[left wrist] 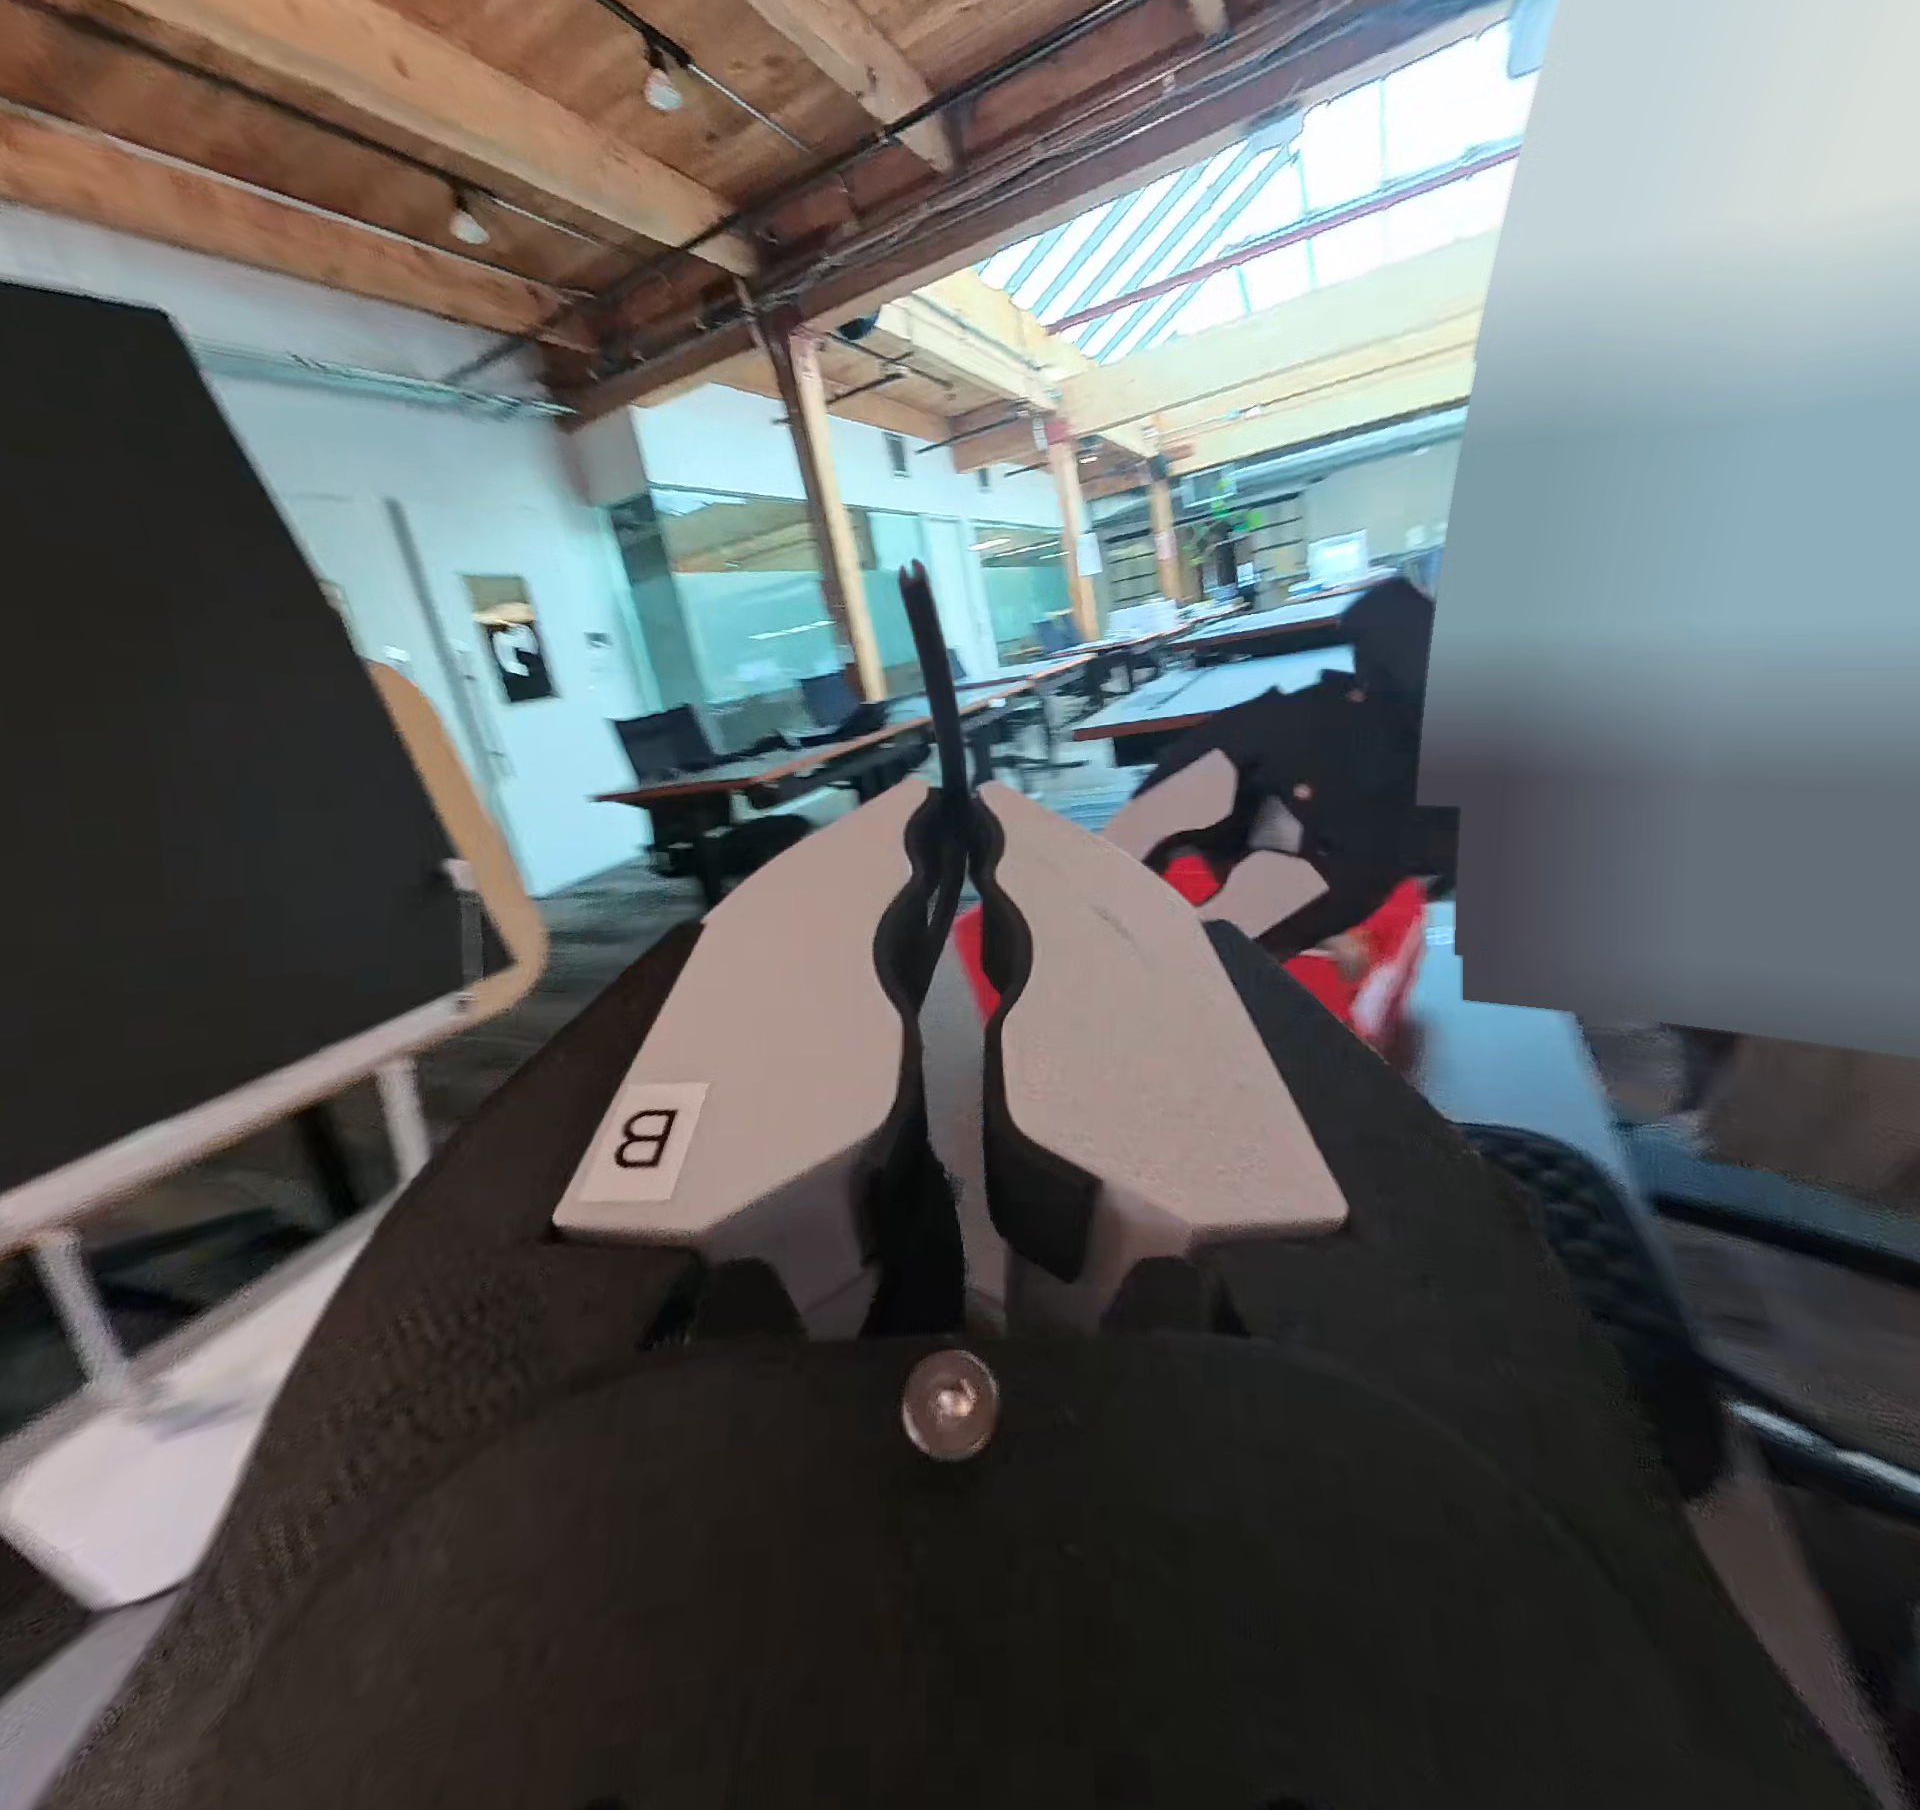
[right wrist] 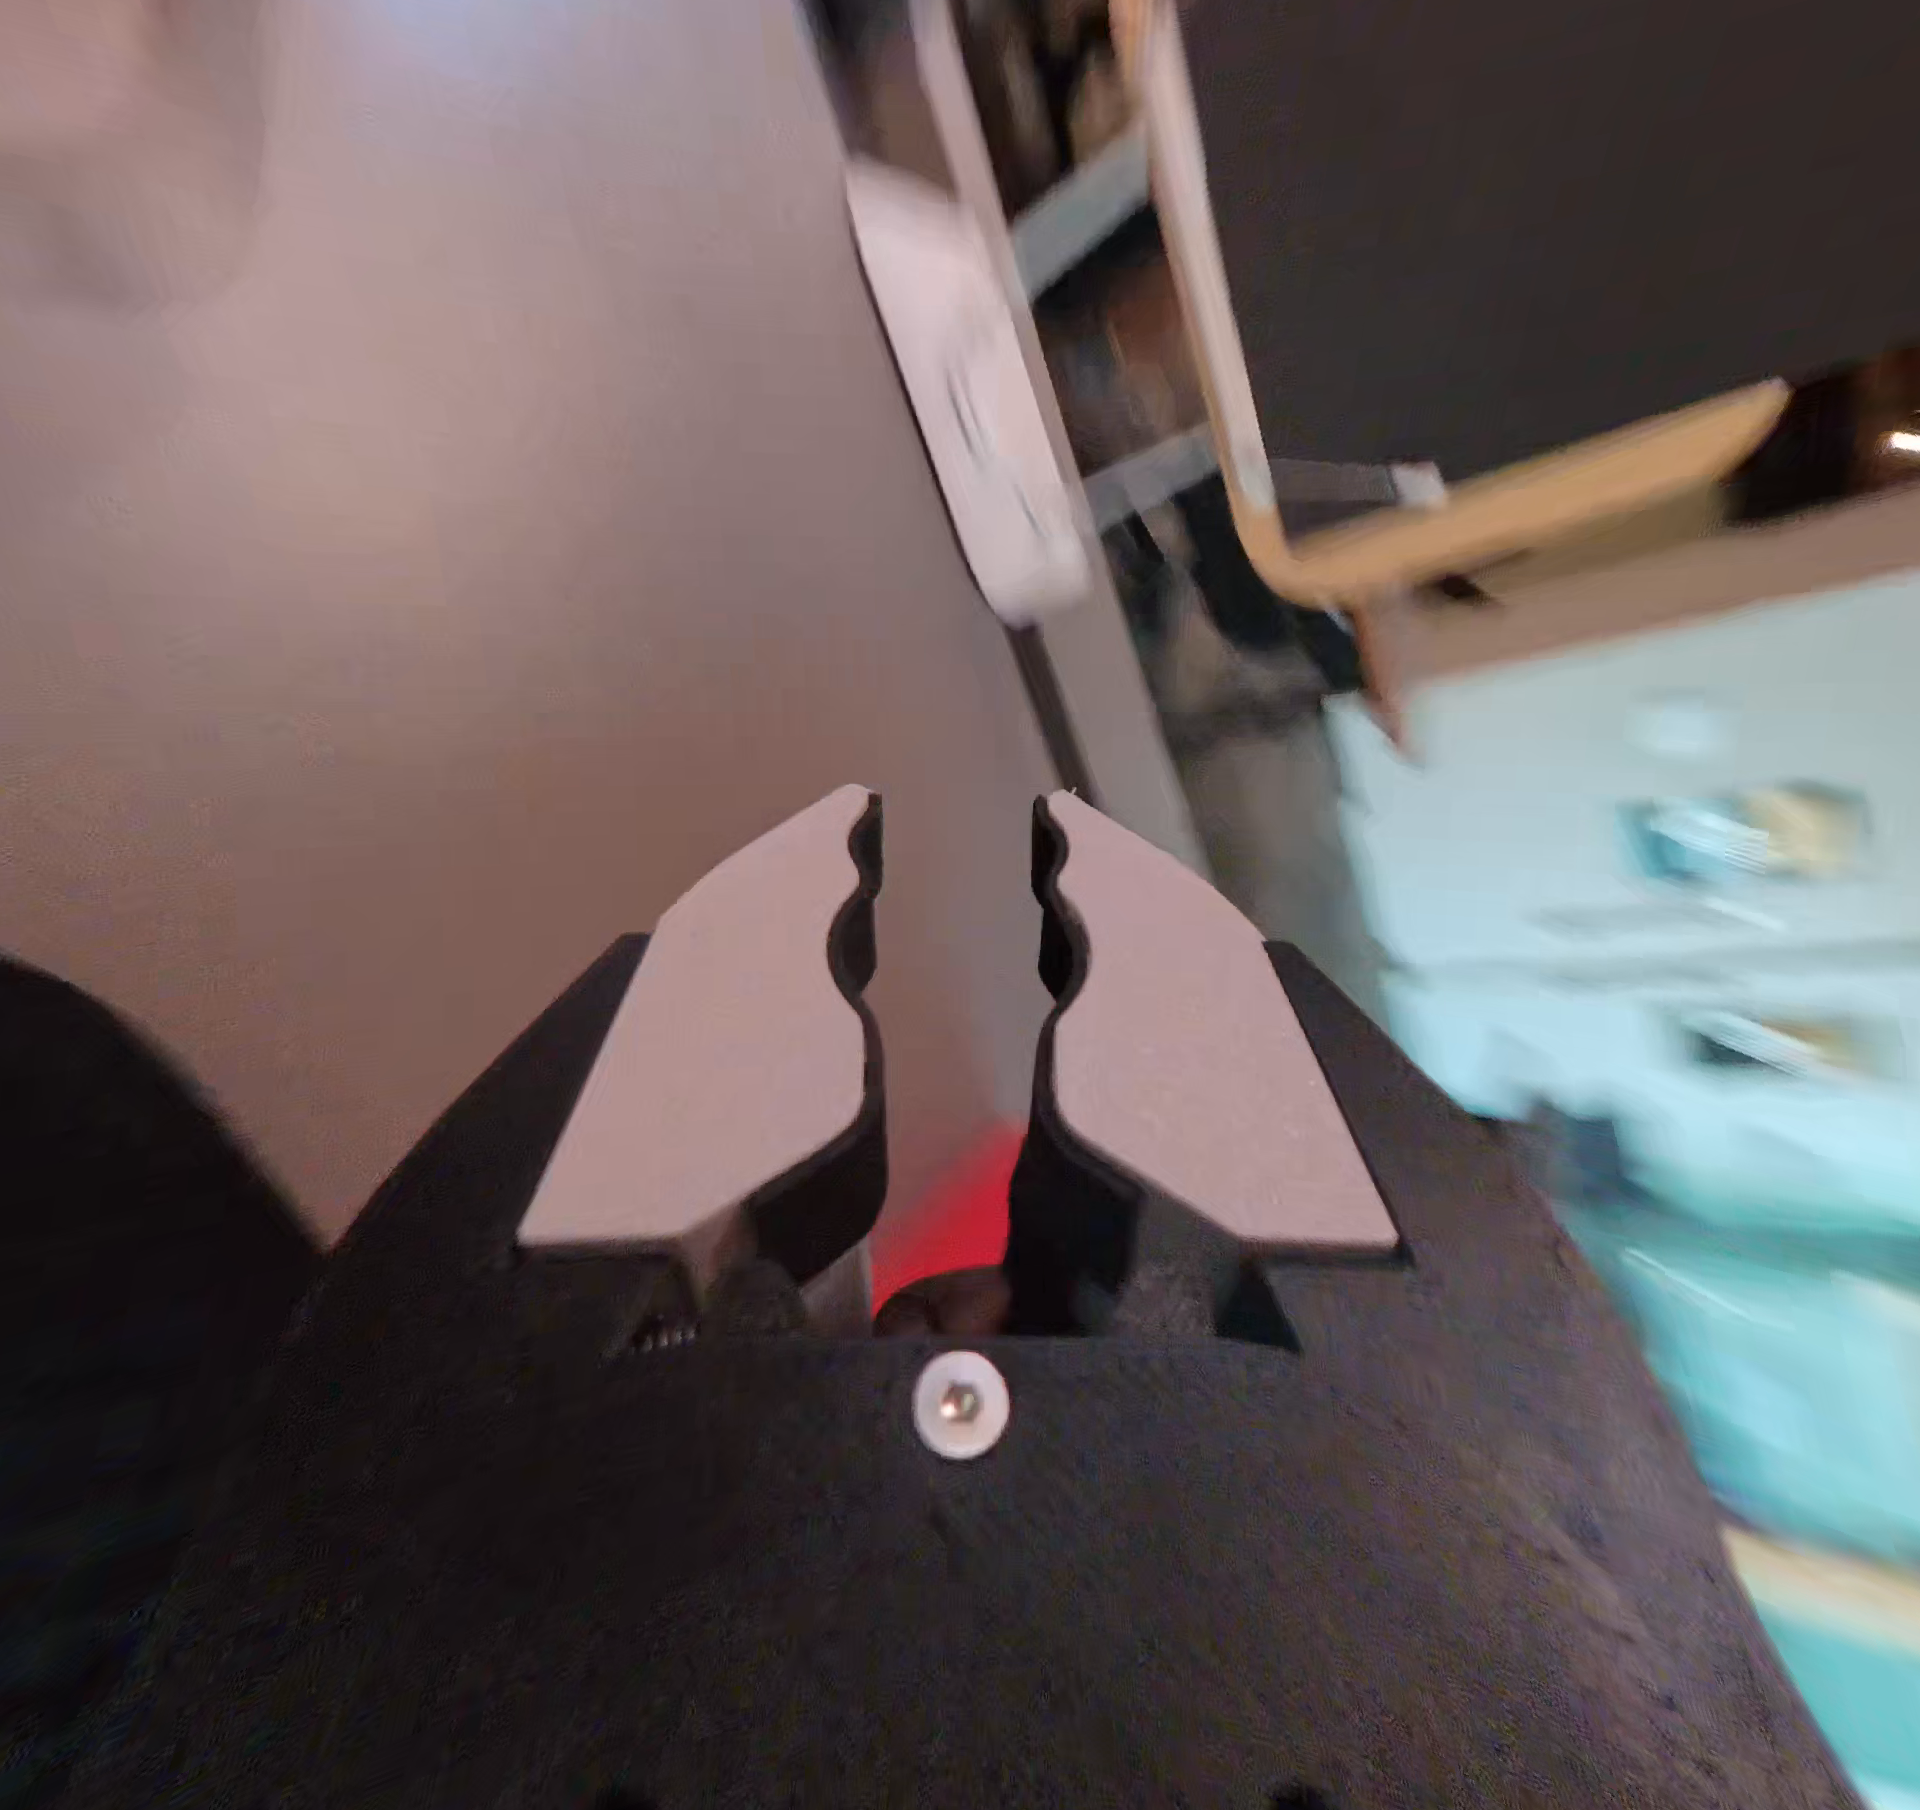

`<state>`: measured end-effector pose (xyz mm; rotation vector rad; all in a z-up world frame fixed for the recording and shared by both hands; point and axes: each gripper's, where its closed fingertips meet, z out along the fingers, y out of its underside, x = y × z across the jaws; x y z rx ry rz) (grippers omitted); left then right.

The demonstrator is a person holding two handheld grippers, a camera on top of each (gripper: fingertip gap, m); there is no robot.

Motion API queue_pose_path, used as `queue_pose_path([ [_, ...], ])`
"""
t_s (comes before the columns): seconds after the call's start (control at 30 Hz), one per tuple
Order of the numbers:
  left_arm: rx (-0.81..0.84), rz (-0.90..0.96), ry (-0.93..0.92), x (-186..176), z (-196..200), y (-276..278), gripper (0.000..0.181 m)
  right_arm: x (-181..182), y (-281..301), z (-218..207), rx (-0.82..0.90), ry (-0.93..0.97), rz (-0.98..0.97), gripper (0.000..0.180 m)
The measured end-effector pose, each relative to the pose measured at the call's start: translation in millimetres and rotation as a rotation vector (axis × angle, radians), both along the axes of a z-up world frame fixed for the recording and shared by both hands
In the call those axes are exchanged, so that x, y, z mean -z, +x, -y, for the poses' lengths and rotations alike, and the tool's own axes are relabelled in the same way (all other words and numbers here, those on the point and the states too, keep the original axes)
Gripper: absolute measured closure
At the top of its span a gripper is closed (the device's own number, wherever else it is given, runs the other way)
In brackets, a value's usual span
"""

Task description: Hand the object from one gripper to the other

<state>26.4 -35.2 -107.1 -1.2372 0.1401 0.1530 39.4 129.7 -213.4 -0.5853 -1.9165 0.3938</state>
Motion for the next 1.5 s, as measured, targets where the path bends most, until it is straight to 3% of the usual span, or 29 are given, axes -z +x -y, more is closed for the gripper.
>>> queue_pose_path([
  [0.03, 0.061, 0.038, -0.011, 0, -2, 6, 0.176, -14, 6, 32, -0.151, -0.222, -0.031, 0.152],
  [0.13, 0.245, 0.143, -0.058, 1, -9, 26, 0.176, -56, 40, 108, -0.57, -0.718, -0.024, 0.141],
  [0.2, 0.351, 0.186, -0.104, 2, -13, 40, 0.177, -66, 45, 127, -0.666, -0.813, 0.0, 0.132],
  [0.3, 0.424, 0.188, -0.156, 5, -16, 55, 0.176, -69, 44, 140, -0.729, -0.819, 0.007, 0.146],
  [0.57, 0.45, 0.17, -0.164, 3, -17, 65, 0.176, -70, 49, 148, -0.773, -0.859, 0.064, 0.174],
  [0.7, 0.416, 0.245, -0.136, 11, -17, 56, 0.149, -88, 53, 143, -0.793, -0.991, 0.049, 0.176],
  [0.8, 0.439, 0.287, -0.175, 34, -29, 66, 0.148, -99, 55, 142, -0.811, -1.065, 0.037, 0.177],
  [1.03, 0.393, 0.256, -0.225, 55, -53, 77, 0.155, -107, 55, 143, -0.811, -1.132, 0.033, 0.177],
  [1.1, 0.399, 0.231, -0.221, 54, -55, 80, 0.171, -106, 56, 145, -0.818, -1.146, 0.043, 0.177],
  [1.2, 0.403, 0.221, -0.248, 54, -55, 82, 0.174, -106, 55, 139, -0.805, -1.169, 0.024, 0.177],
  [1.33, 0.401, 0.249, -0.236, 47, -52, 76, 0.175, -92, 54, 124, -0.744, -1.226, 0.014, 0.146],
  [1.5, 0.414, 0.277, -0.221, 34, -48, 70, 0.175, -45, 53, 129, -0.674, -1.227, 0.1, 0.143],
])
